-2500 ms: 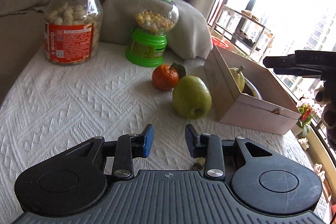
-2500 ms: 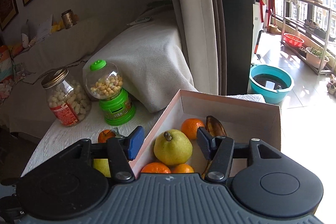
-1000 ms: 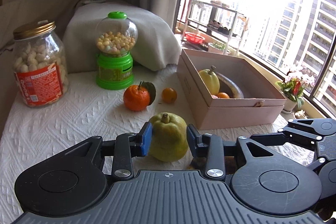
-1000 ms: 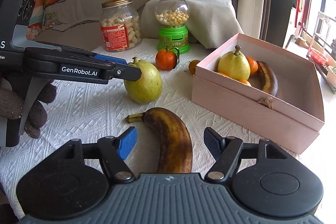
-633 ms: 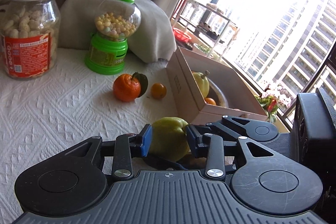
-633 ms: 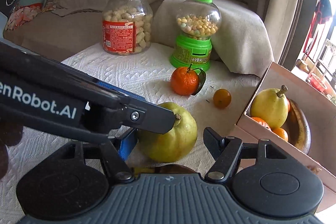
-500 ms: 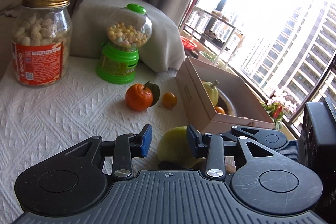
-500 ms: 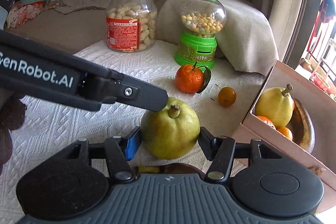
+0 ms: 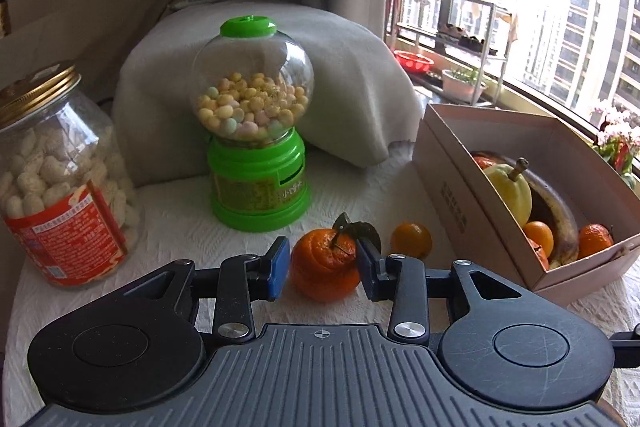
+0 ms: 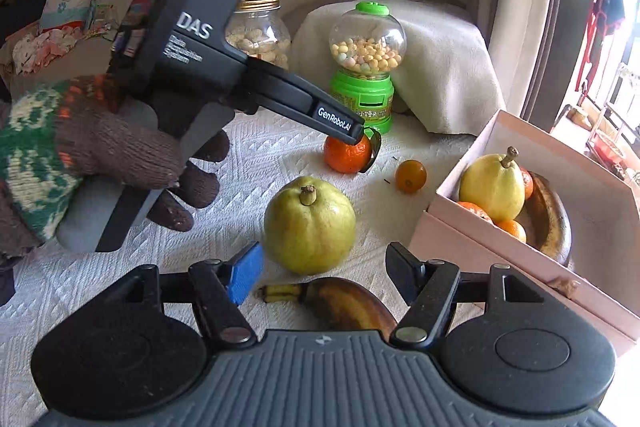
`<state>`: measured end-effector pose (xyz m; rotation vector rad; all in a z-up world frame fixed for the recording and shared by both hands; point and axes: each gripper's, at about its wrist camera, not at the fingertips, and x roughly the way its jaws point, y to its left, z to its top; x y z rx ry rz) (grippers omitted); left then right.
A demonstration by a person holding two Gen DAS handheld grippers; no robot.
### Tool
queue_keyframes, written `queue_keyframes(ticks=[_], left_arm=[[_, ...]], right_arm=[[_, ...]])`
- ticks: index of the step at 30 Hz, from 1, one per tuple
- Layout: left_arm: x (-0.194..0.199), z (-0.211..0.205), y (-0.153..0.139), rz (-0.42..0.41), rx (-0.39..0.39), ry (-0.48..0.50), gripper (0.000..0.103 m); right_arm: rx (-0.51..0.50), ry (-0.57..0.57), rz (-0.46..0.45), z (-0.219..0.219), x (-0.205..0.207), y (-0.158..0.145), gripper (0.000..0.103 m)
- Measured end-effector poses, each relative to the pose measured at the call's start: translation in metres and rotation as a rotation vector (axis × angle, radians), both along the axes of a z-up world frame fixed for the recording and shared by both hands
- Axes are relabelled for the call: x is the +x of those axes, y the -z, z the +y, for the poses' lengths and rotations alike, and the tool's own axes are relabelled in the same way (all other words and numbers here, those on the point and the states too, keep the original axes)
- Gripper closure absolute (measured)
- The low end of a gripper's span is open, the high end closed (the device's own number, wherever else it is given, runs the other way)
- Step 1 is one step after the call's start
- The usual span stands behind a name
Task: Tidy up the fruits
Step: 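Move the right tool to the green pear while the left tool approaches a leafy mandarin, then grasp the green pear with the right tool while the left tool grasps the leafy mandarin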
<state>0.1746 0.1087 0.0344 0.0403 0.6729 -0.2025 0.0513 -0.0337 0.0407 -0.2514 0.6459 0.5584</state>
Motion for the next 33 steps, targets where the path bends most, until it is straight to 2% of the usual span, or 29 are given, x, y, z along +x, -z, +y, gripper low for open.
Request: queue_keyframes(ticks=[7, 10, 16, 22, 27, 33], left_arm=[[0.013, -0.005, 0.008, 0.025, -0.021, 0.008, 0.051], [0.019, -0.004, 0.015, 0.068, -0.008, 0.007, 0.051], [0.009, 0.008, 0.014, 0.094, -0.064, -0.005, 0.052], [-0.049, 0.029, 0.005, 0.077, -0.139, -0.02, 0.052], [-0.11, 0.051, -0.002, 0.061, -0.186, -0.093, 0.052], [-0.156, 0.072, 0.0, 0.079, -0.246, -0.156, 0.052]], right_arm=[[0.02, 0.045, 0.003, -0.033, -0.012, -0.003, 0.03], [0.036, 0.058, 0.021, -0.04, -0.013, 0.0, 0.03], [0.05, 0.072, 0.035, -0.044, -0.017, 0.003, 0.03], [0.035, 0.071, 0.014, -0.046, -0.024, 0.002, 0.028], [0.048, 0.074, 0.003, -0.044, -0.023, 0.002, 0.028], [0.084, 0.022, 0.011, -0.029, -0.018, 0.001, 0.026]])
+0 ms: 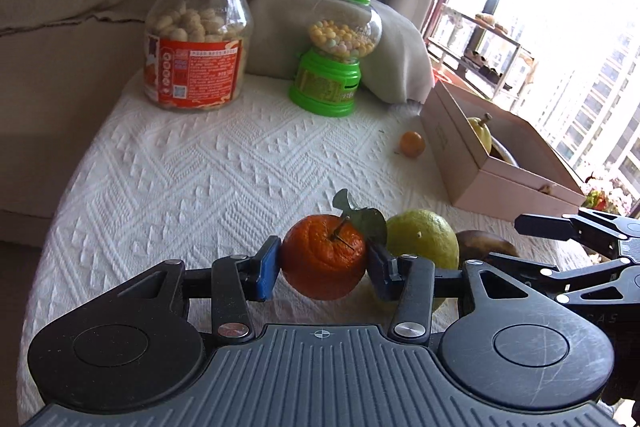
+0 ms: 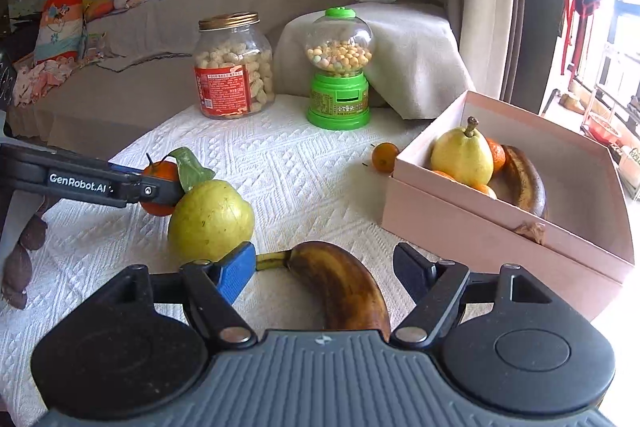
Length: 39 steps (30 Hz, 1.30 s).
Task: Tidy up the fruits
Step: 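Grasp the green pear with the right tool while the left tool grasps the leafy mandarin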
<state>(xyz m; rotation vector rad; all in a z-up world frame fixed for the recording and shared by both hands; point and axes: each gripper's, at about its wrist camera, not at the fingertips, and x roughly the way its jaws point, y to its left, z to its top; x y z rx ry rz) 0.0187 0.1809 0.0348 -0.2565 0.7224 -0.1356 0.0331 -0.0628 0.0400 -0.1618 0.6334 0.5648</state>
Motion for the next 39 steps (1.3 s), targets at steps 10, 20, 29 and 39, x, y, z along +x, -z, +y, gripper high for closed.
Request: queue_keyframes(ticks=[10, 20, 29, 39], left_arm=[[-0.02, 0.037, 0.018, 0.029, -0.063, -0.131, 0.052], [-0.023, 0.038, 0.02, 0.014, -0.087, -0.122, 0.052], [-0.022, 0.024, 0.022, 0.005, -0.105, -0.064, 0.052], [-0.023, 0.024, 0.024, -0.001, -0.114, -0.066, 0.052]], right_arm=[[-0.085, -0.185, -0.052, 0.06, -0.021, 0.0, 0.026], [-0.144, -0.197, -0.146, 0.086, -0.011, -0.004, 0.04], [-0.13, -0.052, -0.158, 0.041, 0.006, -0.016, 0.036], [-0.071, 0.047, -0.133, 0.034, 0.043, -0.022, 0.036]])
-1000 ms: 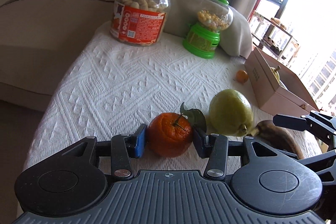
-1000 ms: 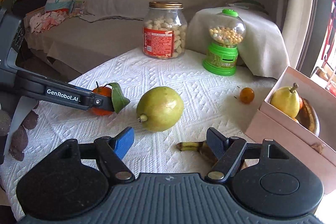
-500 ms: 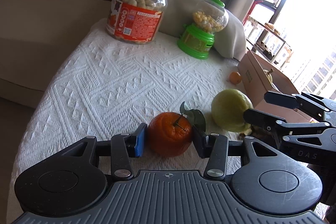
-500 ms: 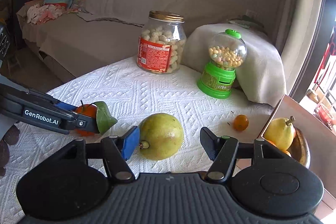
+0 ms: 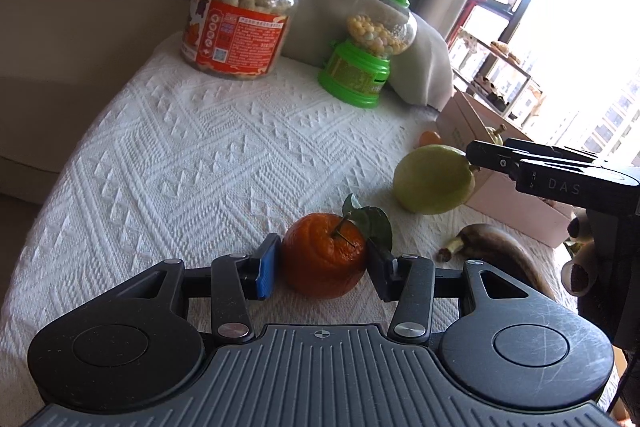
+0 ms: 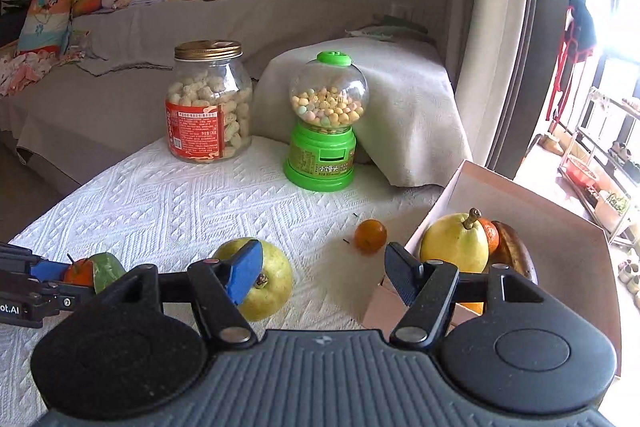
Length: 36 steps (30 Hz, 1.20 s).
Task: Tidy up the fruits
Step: 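Grasp the green pear with the right tool while the left tool grasps the leafy mandarin, then carry the pear into the pink box with the right tool while the left tool drops the mandarin in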
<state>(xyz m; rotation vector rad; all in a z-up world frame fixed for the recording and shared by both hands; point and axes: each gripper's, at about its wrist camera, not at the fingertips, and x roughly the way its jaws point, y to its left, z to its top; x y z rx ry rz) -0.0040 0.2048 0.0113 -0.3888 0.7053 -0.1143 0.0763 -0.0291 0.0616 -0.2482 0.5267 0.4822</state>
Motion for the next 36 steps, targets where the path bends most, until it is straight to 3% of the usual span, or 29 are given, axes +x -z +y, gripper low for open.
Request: queue_keyframes(ticks=[6, 8, 11, 17, 22, 24, 26, 31, 36], left_arm=[[0.0, 0.0, 0.0, -0.001, -0.002, -0.002, 0.051], [-0.001, 0.0, 0.0, -0.002, -0.003, -0.002, 0.051], [0.0, 0.001, 0.0, -0.003, -0.007, -0.002, 0.051], [0.001, -0.001, 0.0, -0.009, 0.004, 0.001, 0.051], [0.001, -0.002, 0.0, -0.011, 0.008, -0.004, 0.051], [0.0, -0.003, 0.001, -0.013, 0.011, -0.007, 0.051], [0.001, -0.004, 0.0, -0.012, 0.014, -0.01, 0.051], [0.003, -0.009, -0.002, -0.001, 0.052, -0.008, 0.051], [0.005, -0.017, -0.006, 0.025, 0.096, -0.015, 0.051]], right_arm=[[-0.012, -0.009, -0.017, 0.013, 0.011, -0.002, 0.036], [0.03, -0.038, 0.024, 0.01, 0.01, -0.005, 0.035], [0.108, -0.113, 0.061, 0.004, -0.003, -0.005, 0.026], [0.011, -0.149, 0.085, 0.031, -0.014, 0.022, 0.026], [0.06, -0.123, 0.143, 0.043, 0.009, 0.026, 0.026], [0.043, -0.114, 0.152, 0.049, 0.015, 0.027, 0.03], [0.028, -0.105, 0.152, 0.05, 0.019, 0.028, 0.043], [0.053, -0.104, 0.187, 0.036, 0.014, 0.02, 0.045], [0.101, -0.109, 0.172, -0.006, -0.018, 0.002, 0.045]])
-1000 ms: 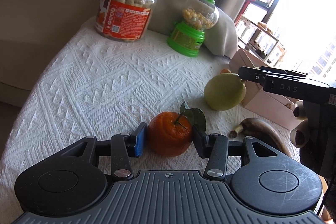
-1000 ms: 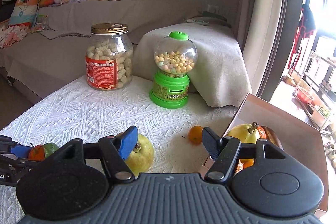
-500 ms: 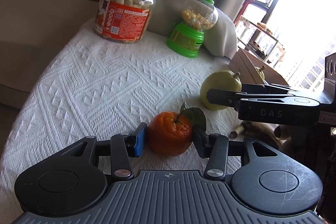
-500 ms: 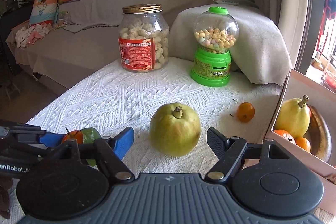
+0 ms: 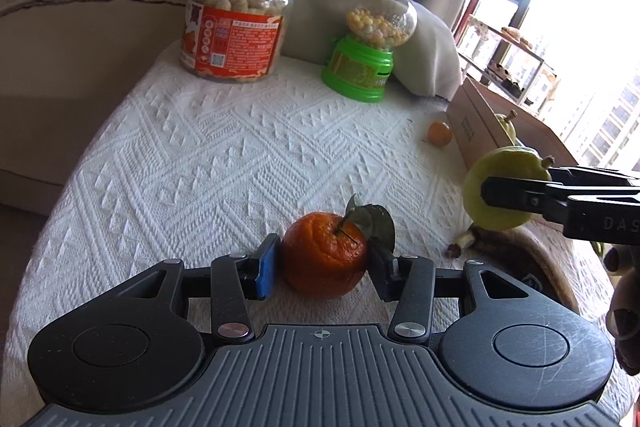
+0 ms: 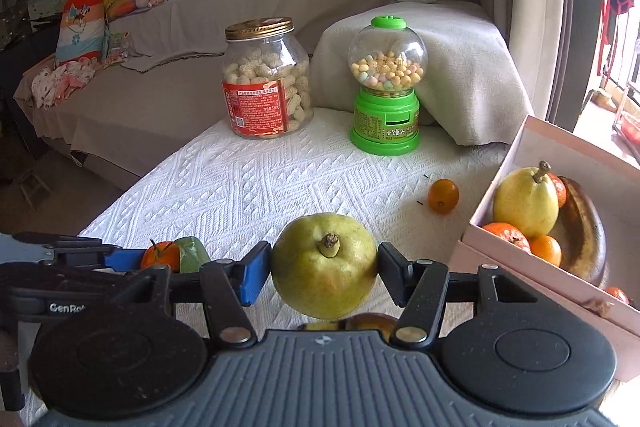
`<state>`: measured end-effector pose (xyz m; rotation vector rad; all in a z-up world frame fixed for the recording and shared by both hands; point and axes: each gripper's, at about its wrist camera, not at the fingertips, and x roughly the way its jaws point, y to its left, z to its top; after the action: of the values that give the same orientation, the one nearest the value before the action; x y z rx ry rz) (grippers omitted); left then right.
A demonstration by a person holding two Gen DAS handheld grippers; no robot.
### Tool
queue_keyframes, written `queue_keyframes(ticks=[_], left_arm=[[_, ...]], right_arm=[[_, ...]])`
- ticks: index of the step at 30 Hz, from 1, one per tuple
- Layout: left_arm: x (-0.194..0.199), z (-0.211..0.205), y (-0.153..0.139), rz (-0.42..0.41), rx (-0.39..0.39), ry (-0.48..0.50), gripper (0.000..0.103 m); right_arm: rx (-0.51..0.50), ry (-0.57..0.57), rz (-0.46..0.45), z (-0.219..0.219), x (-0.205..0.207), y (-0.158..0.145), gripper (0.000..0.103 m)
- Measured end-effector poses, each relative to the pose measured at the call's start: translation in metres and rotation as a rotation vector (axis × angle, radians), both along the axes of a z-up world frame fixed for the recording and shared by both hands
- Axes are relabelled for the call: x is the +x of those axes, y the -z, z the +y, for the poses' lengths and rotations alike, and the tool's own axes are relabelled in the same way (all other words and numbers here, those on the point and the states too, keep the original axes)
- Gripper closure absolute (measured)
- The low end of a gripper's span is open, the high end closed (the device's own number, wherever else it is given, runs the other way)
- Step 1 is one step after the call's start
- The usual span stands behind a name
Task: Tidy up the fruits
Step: 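Carry the pear into the pink box with the right tool while the left tool drops the mandarin in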
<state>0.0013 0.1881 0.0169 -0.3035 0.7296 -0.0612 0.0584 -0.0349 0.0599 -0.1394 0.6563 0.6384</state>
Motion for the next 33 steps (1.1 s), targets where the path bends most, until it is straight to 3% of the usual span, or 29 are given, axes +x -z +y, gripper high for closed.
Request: queue_keyframes(ticks=[6, 12, 17, 19, 22, 24, 27, 33], left_arm=[[-0.003, -0.017, -0.006, 0.035, -0.002, 0.034, 0.052], [-0.011, -0.08, -0.013, 0.041, -0.019, 0.213, 0.052], [0.007, -0.133, -0.066, -0.083, -0.051, 0.398, 0.052], [0.03, -0.161, -0.097, -0.15, -0.05, 0.462, 0.052], [0.076, -0.197, -0.119, -0.184, -0.07, 0.515, 0.052], [0.113, -0.221, -0.115, -0.132, -0.09, 0.534, 0.052], [0.163, -0.247, -0.086, -0.001, -0.165, 0.537, 0.052], [0.209, -0.279, -0.039, 0.062, -0.086, 0.546, 0.052]], right_arm=[[0.005, 0.123, -0.004, -0.073, -0.028, -0.01, 0.045], [-0.017, 0.312, 0.01, -0.15, -0.047, -0.001, 0.045], [0.028, 0.386, -0.018, -0.196, -0.063, -0.007, 0.045], [0.063, 0.398, -0.055, -0.207, -0.064, -0.019, 0.045], [0.105, 0.417, -0.114, -0.216, -0.062, -0.035, 0.045], [0.117, 0.428, -0.144, -0.221, -0.061, -0.04, 0.045], [0.122, 0.44, -0.15, -0.227, -0.055, -0.039, 0.045], [0.116, 0.47, -0.108, -0.241, -0.042, -0.024, 0.045]])
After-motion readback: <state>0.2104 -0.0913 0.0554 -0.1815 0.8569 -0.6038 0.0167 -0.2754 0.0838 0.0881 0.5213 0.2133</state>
